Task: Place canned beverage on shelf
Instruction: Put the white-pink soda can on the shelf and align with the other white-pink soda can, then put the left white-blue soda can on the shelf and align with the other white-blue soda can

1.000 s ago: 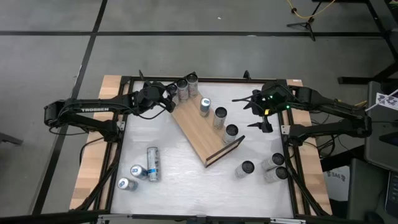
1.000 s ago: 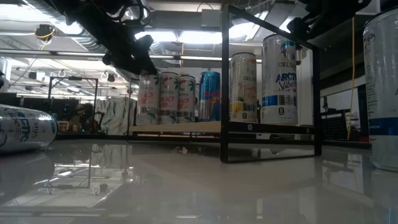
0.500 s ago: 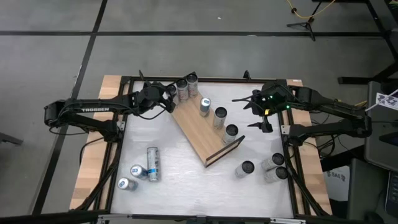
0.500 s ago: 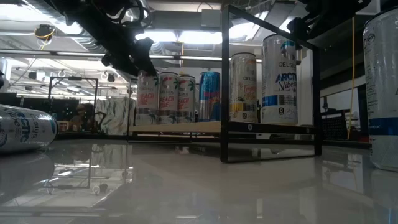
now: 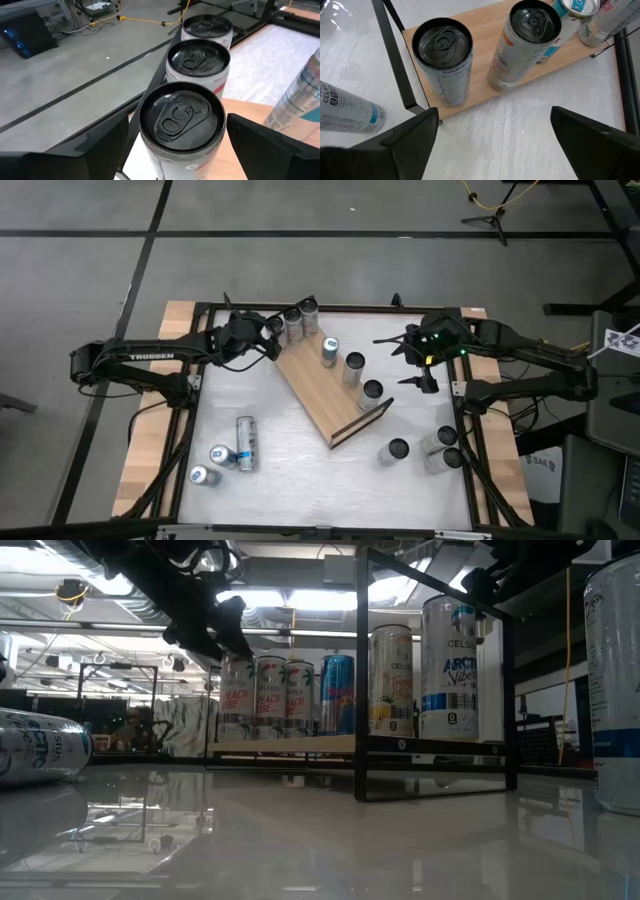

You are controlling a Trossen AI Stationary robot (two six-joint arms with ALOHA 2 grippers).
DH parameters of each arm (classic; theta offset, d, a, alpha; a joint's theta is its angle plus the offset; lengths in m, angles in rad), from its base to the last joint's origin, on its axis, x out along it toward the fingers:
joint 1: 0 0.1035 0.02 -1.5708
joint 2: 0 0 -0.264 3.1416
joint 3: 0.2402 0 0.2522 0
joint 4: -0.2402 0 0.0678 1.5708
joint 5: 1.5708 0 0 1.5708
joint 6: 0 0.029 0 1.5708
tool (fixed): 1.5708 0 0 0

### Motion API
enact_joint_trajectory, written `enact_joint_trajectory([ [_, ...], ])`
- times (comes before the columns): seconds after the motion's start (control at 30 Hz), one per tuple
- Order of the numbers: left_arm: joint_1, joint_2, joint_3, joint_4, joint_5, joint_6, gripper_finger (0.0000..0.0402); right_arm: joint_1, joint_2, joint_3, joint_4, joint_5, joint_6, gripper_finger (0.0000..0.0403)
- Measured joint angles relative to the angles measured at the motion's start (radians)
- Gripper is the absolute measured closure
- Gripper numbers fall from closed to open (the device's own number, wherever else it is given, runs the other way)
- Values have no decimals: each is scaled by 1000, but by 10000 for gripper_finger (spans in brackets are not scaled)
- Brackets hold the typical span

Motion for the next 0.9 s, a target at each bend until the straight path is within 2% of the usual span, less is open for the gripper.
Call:
enact_joint_trajectory([
  [0.3, 0, -97, 0, 1, 15, 0, 72, 0, 0, 0, 0, 0, 0, 24],
  [0.47, 0, -156, 0, 1, 125, -1, 75, 0, 0, 0, 0, 0, 0, 24],
  [0.63, -9, -205, 0, 5, 303, -11, 76, 0, 0, 0, 0, 0, 0, 24],
  [0.9, -60, -253, 0, 5, 396, -203, 76, 0, 0, 0, 0, 0, 0, 24],
])
